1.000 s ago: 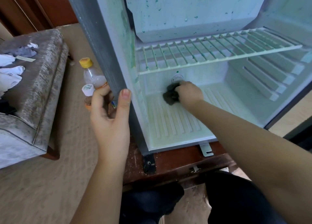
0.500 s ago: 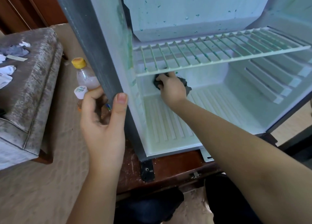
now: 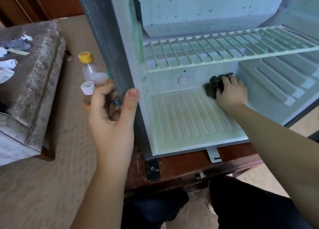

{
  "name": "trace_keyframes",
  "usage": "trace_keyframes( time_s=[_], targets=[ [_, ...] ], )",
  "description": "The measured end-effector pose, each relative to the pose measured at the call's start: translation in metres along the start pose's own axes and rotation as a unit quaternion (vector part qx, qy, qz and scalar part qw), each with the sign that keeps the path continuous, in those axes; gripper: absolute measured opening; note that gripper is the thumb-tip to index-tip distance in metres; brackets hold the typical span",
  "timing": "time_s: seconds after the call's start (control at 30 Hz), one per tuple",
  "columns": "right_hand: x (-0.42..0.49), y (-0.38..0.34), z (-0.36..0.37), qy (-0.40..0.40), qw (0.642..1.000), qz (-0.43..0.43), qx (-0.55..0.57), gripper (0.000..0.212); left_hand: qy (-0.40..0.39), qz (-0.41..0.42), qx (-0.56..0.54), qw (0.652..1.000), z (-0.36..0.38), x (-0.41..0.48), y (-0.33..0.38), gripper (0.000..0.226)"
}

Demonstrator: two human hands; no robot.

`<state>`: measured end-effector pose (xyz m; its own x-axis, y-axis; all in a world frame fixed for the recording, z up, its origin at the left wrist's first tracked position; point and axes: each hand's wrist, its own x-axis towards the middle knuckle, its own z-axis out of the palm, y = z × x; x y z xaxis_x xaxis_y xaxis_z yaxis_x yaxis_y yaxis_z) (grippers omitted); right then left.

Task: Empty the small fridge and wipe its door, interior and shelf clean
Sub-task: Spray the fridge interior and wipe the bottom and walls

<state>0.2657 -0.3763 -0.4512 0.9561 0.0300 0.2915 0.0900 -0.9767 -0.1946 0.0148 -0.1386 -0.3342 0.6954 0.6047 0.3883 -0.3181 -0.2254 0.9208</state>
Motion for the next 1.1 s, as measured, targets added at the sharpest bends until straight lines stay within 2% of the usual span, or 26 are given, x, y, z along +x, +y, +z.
trace_keyframes(
  time_s=[0.1,0.2,0.27,0.33,0.37,0.47,0.53,0.63,0.7,0.77,0.83,0.93,1.03,1.1],
  targets=[
    [-0.003,0.011,0.001,-0.021,1.0,-0.018,-0.003,0.049,0.002,-0.002,0.004,1.0,-0.002,0.001,0.001,0.053],
    [0.011,0.01,-0.012,-0.029,0.999,0.029,-0.017,0.039,-0.005,0.007,0.006,1.0,-0.002,0.001,-0.001,0.042],
    [0.016,0.005,-0.019,0.053,0.988,0.099,0.104,0.033,-0.007,0.014,-0.002,1.0,-0.002,0.001,-0.002,0.037],
    [0.019,-0.011,-0.026,0.149,0.941,0.15,0.265,0.032,-0.006,0.022,-0.009,1.0,-0.001,0.002,-0.001,0.034],
    [0.02,-0.022,-0.029,0.177,0.921,0.162,0.308,0.034,-0.007,0.027,-0.012,1.0,-0.001,0.003,-0.001,0.032],
    [0.028,-0.049,-0.032,0.208,0.886,0.187,0.371,0.039,-0.011,0.022,-0.019,1.0,-0.003,0.004,-0.001,0.032],
    [0.03,-0.063,-0.032,0.21,0.881,0.187,0.381,0.039,-0.016,0.017,-0.023,0.999,-0.006,0.005,-0.002,0.041],
    [0.019,-0.093,-0.03,0.221,0.907,0.093,0.345,0.036,-0.022,0.02,-0.022,0.999,-0.007,0.006,-0.003,0.044],
    [0.006,-0.118,-0.032,0.244,0.906,0.034,0.345,0.03,-0.021,0.021,-0.016,0.999,-0.008,0.006,-0.003,0.045],
    [-0.007,-0.143,-0.031,0.231,0.911,-0.002,0.342,0.029,-0.02,0.02,-0.016,0.999,-0.008,0.006,-0.004,0.045],
    [-0.02,-0.17,-0.024,0.184,0.924,-0.073,0.327,0.037,-0.019,0.015,-0.03,0.999,-0.007,0.004,-0.005,0.046],
    [-0.035,-0.195,-0.019,0.068,0.939,-0.199,0.272,0.056,-0.012,0.016,-0.032,0.999,-0.005,0.004,-0.005,0.041],
    [-0.029,-0.176,-0.018,-0.006,0.943,-0.305,0.13,0.067,-0.007,0.017,-0.039,0.999,-0.003,0.002,-0.003,0.044],
    [-0.028,-0.156,-0.009,-0.081,0.927,-0.364,0.034,0.062,-0.009,0.017,-0.04,0.999,-0.003,0.001,-0.002,0.046]
  ],
)
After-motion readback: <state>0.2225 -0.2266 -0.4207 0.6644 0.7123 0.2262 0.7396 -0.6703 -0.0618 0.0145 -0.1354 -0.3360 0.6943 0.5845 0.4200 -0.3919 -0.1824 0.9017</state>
